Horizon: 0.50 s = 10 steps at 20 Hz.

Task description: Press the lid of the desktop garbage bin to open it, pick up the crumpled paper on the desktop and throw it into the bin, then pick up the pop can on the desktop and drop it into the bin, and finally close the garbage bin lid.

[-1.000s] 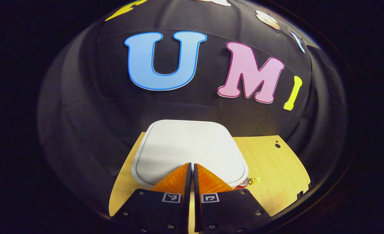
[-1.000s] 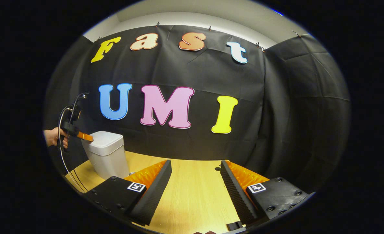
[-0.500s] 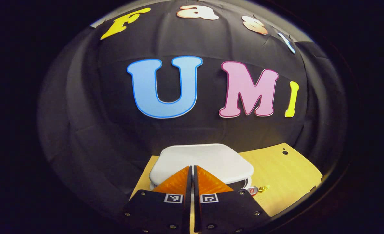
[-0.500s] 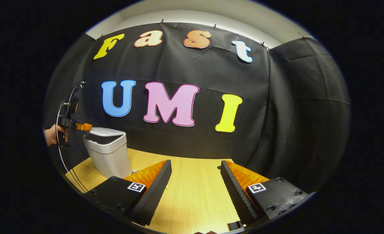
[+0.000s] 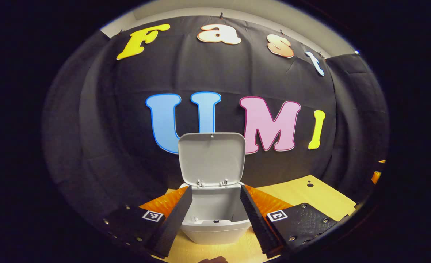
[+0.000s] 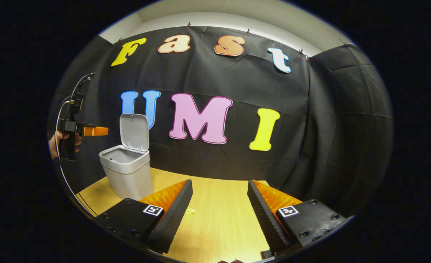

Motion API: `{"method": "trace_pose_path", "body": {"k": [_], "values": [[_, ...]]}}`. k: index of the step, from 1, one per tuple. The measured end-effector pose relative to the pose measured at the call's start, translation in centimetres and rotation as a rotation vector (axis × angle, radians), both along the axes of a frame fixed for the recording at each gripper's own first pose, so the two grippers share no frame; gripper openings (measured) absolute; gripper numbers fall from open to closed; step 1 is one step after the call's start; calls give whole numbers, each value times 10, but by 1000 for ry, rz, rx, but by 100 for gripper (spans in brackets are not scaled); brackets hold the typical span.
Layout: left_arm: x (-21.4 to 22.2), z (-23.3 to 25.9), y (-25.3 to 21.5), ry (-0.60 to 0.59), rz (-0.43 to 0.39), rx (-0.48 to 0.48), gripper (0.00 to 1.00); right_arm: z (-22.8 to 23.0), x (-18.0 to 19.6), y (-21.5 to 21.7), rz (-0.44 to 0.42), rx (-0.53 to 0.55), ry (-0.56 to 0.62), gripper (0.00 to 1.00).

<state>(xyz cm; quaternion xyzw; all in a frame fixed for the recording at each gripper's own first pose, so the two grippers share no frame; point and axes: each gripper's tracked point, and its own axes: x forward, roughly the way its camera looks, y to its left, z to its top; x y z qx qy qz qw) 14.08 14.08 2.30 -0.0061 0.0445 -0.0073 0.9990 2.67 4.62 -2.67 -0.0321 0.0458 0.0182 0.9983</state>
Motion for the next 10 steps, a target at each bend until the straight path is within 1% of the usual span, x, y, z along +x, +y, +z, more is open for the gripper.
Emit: {"method": "trace_pose_path", "body": {"k": [1,4,7,10], "values": [[-10,11,-4,-35,5,3,87,-1,3,3,12,-3,-3,98],[-39,28,-13,-74,11,5,87,-9,17,16,57,22,18,98],[-60,35,-20,-85,19,2,87,-20,37,27,100,38,42,98],[-72,45,-22,-109,49,19,87,-38,62,37,147,52,77,98]]}}
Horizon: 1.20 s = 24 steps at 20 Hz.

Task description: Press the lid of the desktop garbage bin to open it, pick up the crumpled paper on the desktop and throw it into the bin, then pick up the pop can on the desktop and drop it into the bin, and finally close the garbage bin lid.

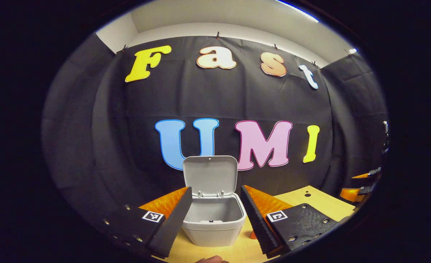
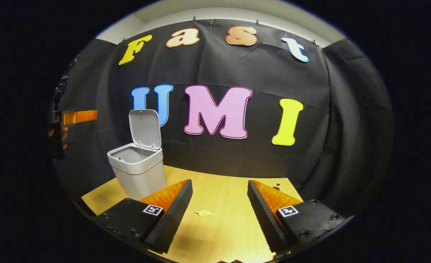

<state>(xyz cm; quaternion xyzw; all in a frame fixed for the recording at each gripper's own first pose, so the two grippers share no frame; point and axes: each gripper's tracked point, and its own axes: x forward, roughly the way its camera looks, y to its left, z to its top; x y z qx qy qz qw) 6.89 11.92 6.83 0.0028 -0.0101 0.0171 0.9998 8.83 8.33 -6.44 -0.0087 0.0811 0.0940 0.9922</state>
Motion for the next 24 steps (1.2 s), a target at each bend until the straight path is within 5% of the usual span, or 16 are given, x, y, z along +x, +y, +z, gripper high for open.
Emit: {"method": "trace_pose_path", "body": {"k": [11,16,24], "values": [[-46,9,-29,10,133,-13,87,-178,108,48,191,17,350,98],[-58,18,-42,22,179,20,87,-262,138,60,200,28,527,99],[-57,8,-21,40,187,-15,88,-322,153,80,169,-4,668,99]]}}
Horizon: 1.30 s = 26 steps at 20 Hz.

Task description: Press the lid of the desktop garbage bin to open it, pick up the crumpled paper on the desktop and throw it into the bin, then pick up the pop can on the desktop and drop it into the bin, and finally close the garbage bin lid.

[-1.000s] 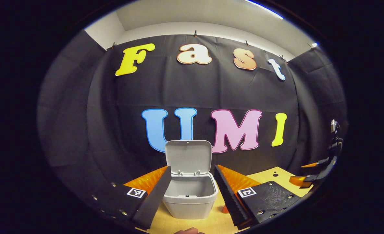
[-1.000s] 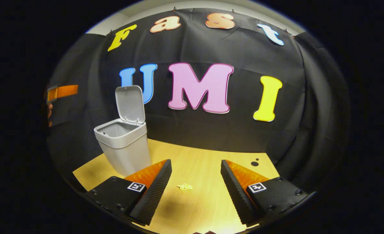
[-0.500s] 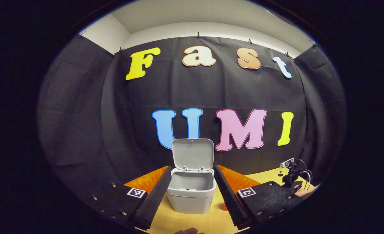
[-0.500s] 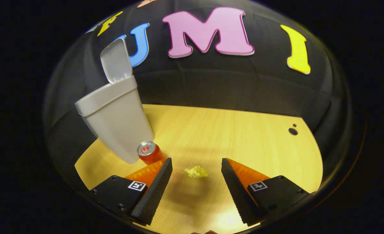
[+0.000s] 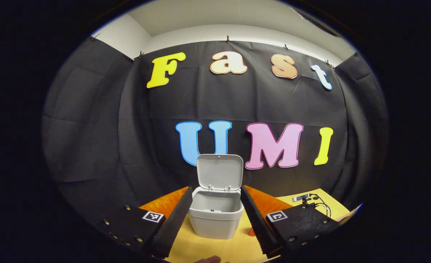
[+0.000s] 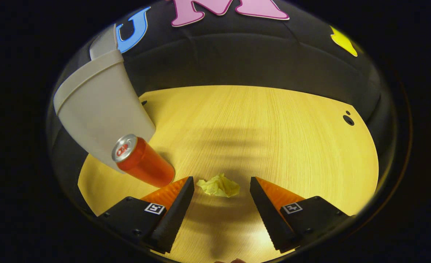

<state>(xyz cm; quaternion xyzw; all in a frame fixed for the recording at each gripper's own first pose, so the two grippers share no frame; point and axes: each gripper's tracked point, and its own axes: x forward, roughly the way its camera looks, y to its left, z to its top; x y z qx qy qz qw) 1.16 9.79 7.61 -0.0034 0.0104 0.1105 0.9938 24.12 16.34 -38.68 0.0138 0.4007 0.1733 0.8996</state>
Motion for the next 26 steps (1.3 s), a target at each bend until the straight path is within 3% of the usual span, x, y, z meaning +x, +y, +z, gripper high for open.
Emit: {"method": "trace_pose_path", "body": {"k": [7,11,12,14,15,17,19,20,21,26], "values": [[-2,-9,45,22,16,-11,87,-26,6,4,-46,-50,64,99],[-1,-18,61,45,22,-15,87,-27,8,13,-47,-47,60,86],[-1,-18,63,48,19,-18,87,-27,8,11,-49,-50,62,56],[1,-21,64,51,11,-20,87,-26,5,11,-36,-41,68,39],[2,-20,64,50,5,-19,87,-22,5,9,-33,-46,57,44],[6,-20,63,46,-12,-17,87,-10,5,7,-20,-48,24,21],[9,-20,59,42,-31,-18,87,10,6,6,-22,-37,-21,29],[10,-18,57,39,-42,-21,87,22,3,5,-22,-25,-42,14],[12,-17,55,34,-55,-25,87,38,0,4,-23,-13,-65,29],[24,-16,44,6,-118,-58,87,161,-7,0,-12,58,-284,29]]}}
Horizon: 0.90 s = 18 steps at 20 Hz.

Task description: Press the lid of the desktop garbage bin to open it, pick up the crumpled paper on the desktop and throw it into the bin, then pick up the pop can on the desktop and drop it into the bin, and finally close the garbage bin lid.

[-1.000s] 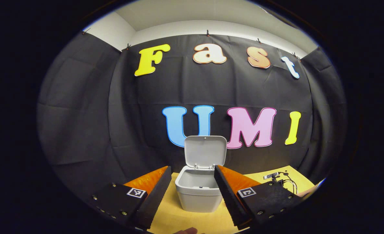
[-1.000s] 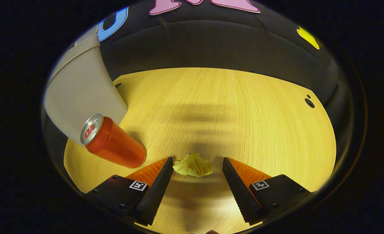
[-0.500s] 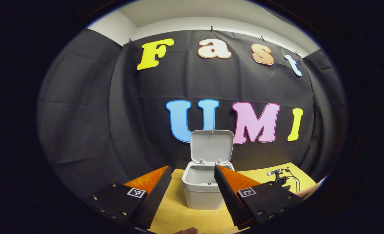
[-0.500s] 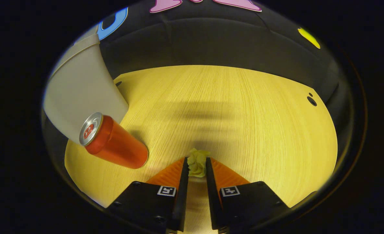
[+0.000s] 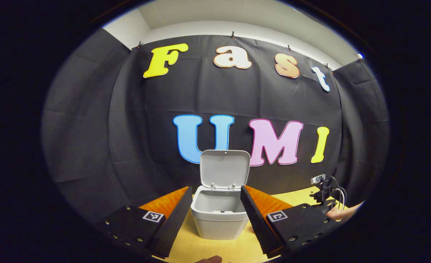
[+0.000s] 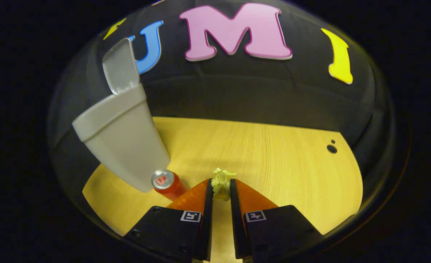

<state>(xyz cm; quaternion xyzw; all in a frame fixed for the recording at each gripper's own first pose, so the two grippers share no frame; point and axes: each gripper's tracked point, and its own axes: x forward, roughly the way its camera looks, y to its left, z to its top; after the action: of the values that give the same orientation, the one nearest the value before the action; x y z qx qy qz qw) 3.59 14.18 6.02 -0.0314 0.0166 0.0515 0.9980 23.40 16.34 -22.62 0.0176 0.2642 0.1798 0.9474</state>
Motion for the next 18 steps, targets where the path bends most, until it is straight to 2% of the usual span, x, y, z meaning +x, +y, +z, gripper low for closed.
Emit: {"method": "trace_pose_path", "body": {"k": [5,10,14,17,18], "values": [[4,2,-5,-22,-53,-11,87,153,-9,31,65,45,-273,29],[-8,5,10,-39,-48,6,87,238,-22,119,203,125,-403,29],[-24,1,34,-34,0,10,87,255,-29,208,318,148,-408,29],[-41,-1,52,-31,42,21,87,233,-23,254,372,120,-361,29],[-45,-1,58,-29,57,23,87,221,-18,258,381,93,-345,29]]}}
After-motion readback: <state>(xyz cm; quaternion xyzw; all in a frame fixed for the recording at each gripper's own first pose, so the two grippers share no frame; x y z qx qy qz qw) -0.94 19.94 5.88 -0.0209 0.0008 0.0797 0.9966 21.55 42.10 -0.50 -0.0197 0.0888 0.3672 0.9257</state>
